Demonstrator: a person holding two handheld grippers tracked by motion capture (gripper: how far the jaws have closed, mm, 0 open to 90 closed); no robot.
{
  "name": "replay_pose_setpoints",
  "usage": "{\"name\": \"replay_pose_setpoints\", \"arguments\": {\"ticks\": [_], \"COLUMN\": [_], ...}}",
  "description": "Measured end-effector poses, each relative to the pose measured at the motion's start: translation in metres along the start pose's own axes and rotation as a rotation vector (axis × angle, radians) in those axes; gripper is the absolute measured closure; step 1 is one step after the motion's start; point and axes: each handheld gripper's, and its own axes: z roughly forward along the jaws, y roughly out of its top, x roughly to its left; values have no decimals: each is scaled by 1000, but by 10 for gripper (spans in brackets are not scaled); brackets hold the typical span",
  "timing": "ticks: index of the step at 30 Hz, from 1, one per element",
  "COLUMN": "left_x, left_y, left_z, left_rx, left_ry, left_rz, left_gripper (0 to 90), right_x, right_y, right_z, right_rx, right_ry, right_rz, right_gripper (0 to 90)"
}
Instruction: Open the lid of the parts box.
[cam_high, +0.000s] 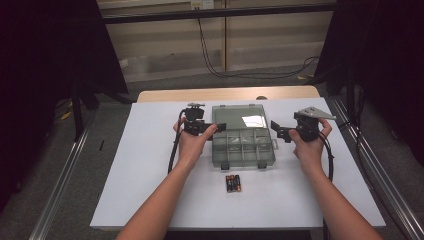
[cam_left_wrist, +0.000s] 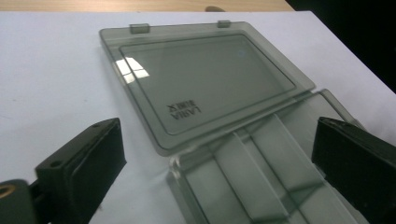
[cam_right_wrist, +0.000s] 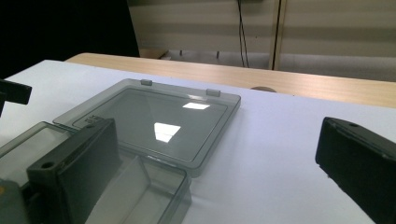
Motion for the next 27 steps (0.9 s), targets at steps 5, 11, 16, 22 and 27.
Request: {"name": "replay_pose_setpoints", "arguments": {"ticks": [5,11,16,22,27], "left_x": [-12,-22,-25,-28,-30], "left_y": [-3,-7,-15,-22,-28], "left_z": [-10,-22,-26,-37,-46], "left_rx": [2,15,27,32,25], "left_ry": [-47,-46,-62,-61,-64], "left_rz": [23,53,56,76,70], "left_gripper": [0,0,0,6,13], "right_x": [0,-1,1,5,6], "right_y": [-5,-17,-24,-35,-41], "right_z": [-19,-36,-52,-70,-80], "right_rx": [-20,-17,-29,-28,-31], "right_ry": [-6,-9,-7,-16,-22], "right_rz": [-11,-27,-20,-48,-51], "right_gripper": [0,0,0,0,0]}}
